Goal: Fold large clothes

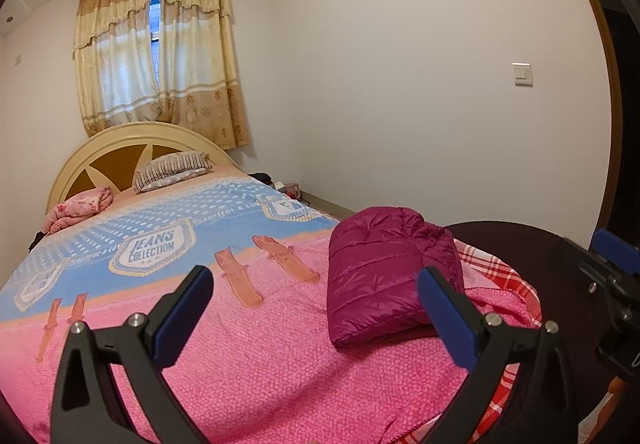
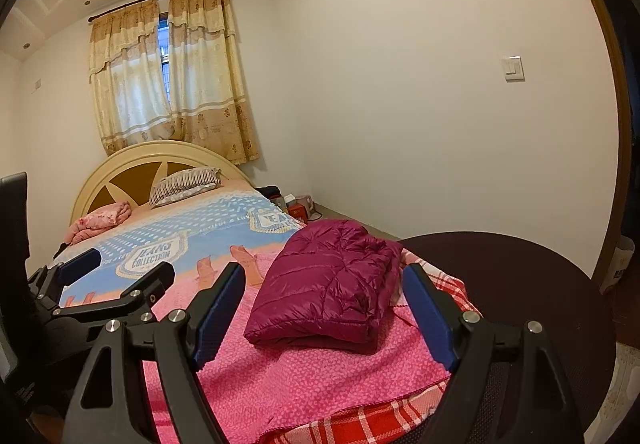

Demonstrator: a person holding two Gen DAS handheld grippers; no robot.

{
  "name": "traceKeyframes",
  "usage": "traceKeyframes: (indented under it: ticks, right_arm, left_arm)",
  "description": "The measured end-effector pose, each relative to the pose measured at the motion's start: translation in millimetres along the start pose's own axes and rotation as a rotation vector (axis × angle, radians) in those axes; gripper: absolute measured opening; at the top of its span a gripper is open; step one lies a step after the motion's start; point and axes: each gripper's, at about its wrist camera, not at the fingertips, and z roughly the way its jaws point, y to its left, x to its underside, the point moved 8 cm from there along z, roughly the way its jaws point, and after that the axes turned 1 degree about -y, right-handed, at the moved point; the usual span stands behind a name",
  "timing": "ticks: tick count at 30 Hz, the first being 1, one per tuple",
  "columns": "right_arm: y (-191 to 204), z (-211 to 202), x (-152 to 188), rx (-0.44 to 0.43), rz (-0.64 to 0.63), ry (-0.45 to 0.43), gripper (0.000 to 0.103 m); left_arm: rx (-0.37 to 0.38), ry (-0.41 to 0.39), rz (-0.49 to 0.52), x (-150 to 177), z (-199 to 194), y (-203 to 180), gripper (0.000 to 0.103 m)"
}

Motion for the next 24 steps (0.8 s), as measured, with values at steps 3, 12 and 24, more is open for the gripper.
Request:
traceKeyframes:
  ticks: [3, 12, 24]
  right_arm:
    - [-0.3, 0.8, -1.0, -0.001, -0.002, -0.002, 0.081]
    - [0.2, -3.3, -2.4, 0.0, 0.003, -0.007, 0.081]
    - [0.6, -3.1, -1.3, -0.006, 0.007, 0.003, 0.081]
  left_arm:
    - [0.002, -0.001, -0.001, -0.2, -1.1, 0.2, 0.103]
    - [0.003, -0.006, 0.001, -1.5, -0.6, -1.1, 0.103]
    - [0.013, -0.002, 0.002, -1.2, -1.4, -3.8, 0.103]
